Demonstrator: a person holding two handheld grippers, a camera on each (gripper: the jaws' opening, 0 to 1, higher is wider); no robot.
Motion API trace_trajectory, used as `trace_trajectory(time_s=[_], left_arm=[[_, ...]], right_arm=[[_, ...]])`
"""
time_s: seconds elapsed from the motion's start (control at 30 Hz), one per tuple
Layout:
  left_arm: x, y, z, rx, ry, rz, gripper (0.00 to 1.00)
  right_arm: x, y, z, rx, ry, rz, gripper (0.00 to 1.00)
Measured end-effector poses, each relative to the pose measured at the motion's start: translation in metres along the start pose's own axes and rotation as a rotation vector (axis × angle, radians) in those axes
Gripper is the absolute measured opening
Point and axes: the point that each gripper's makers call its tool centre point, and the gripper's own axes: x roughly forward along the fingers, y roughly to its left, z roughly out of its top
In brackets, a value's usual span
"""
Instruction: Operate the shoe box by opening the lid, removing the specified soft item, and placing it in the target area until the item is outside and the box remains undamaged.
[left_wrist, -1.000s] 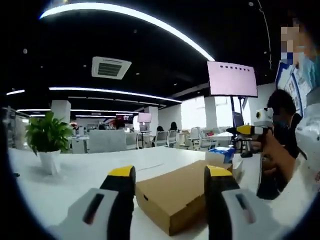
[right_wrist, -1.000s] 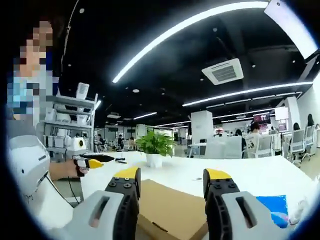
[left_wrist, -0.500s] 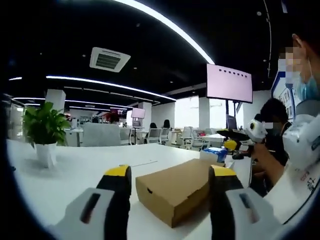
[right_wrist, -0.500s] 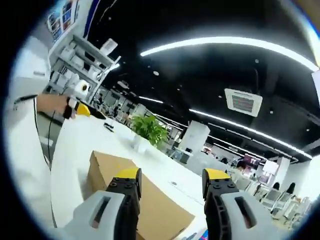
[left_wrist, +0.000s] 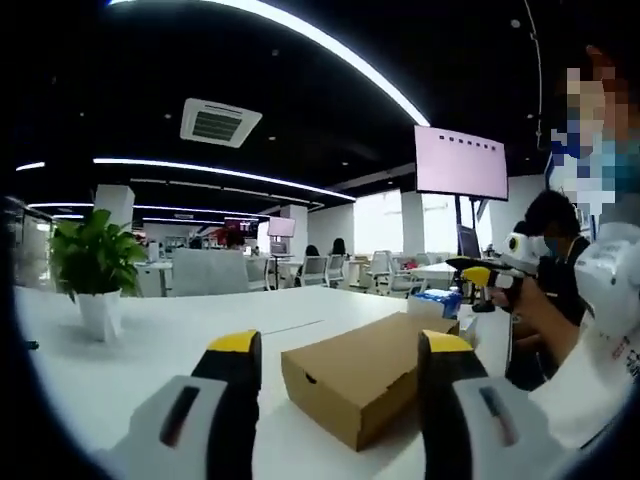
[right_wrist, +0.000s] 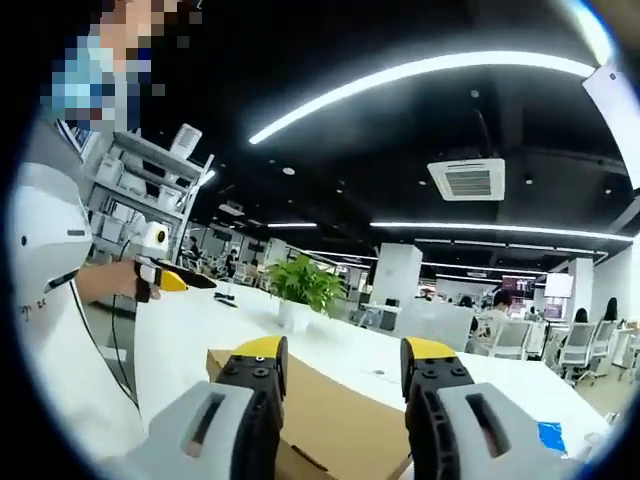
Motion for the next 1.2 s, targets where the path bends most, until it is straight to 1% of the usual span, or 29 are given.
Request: trace_trajectory(time_s=[0.03, 0.13, 0.2, 0.23, 0.33, 0.4, 0.47, 0.5, 0.57, 0.6, 0.63, 0.7, 0.73, 0.8, 0.9, 1.03, 1.2], left_arm=[[-0.001, 0.001, 0.0, -0.007, -0.002, 0.003, 0.7], [-0.004, 0.004, 0.004, -0.044, -0.021, 0.004, 0.7], [-0.005, 0.004, 0.007, -0.048, -0.028, 0.001, 0.7], [-0.005, 0.002, 0.012, -0.048, -0.05, 0.001, 0.7], [-0.003, 0.0, 0.013, -0.037, -0.046, -0.003, 0.7], [-0.002, -0.001, 0.013, -0.03, -0.043, -0.003, 0.69], [-0.001, 0.0, 0.017, -0.037, -0.067, 0.005, 0.68], [0.0, -0.003, 0.019, -0.043, -0.076, -0.007, 0.67], [0.001, -0.008, 0.021, -0.05, -0.089, -0.033, 0.67], [0.002, -0.009, 0.02, -0.044, -0.083, -0.033, 0.67], [0.003, -0.009, 0.019, -0.03, -0.075, -0.03, 0.67], [0.005, -0.006, 0.015, 0.014, -0.051, -0.012, 0.67], [0.005, -0.006, 0.014, 0.013, -0.051, -0.014, 0.67], [0.005, -0.006, 0.012, 0.006, -0.047, -0.019, 0.67], [0.006, -0.003, 0.01, -0.011, -0.042, -0.015, 0.66], [0.004, -0.001, 0.008, 0.02, -0.032, -0.002, 0.65], [0.004, -0.003, 0.008, 0.03, -0.033, -0.008, 0.65]], right_arm=[[-0.001, -0.001, -0.001, 0.001, 0.007, -0.003, 0.5], [-0.006, -0.007, -0.003, -0.032, 0.009, -0.034, 0.5], [-0.007, -0.008, -0.005, -0.032, 0.024, -0.038, 0.5], [-0.008, -0.008, -0.006, -0.035, 0.024, -0.039, 0.49], [-0.008, -0.007, -0.008, -0.047, 0.025, -0.042, 0.48], [-0.006, -0.006, -0.013, -0.071, 0.049, -0.042, 0.48], [-0.005, -0.005, -0.017, -0.09, 0.062, -0.045, 0.48], [-0.005, -0.003, -0.017, -0.08, 0.053, -0.032, 0.48], [-0.005, 0.012, -0.005, 0.02, -0.033, 0.048, 0.5], [-0.007, 0.02, 0.004, 0.099, -0.084, 0.097, 0.53], [-0.008, 0.021, 0.007, 0.118, -0.096, 0.109, 0.54], [-0.009, 0.016, 0.007, 0.079, -0.089, 0.083, 0.54], [-0.009, 0.012, 0.006, 0.054, -0.078, 0.06, 0.53], [-0.008, 0.009, 0.002, 0.025, -0.057, 0.042, 0.52], [-0.006, 0.011, -0.003, 0.02, -0.039, 0.046, 0.51], [-0.003, 0.014, -0.01, 0.001, -0.021, 0.053, 0.51], [-0.003, 0.02, -0.011, -0.011, -0.016, 0.067, 0.51]])
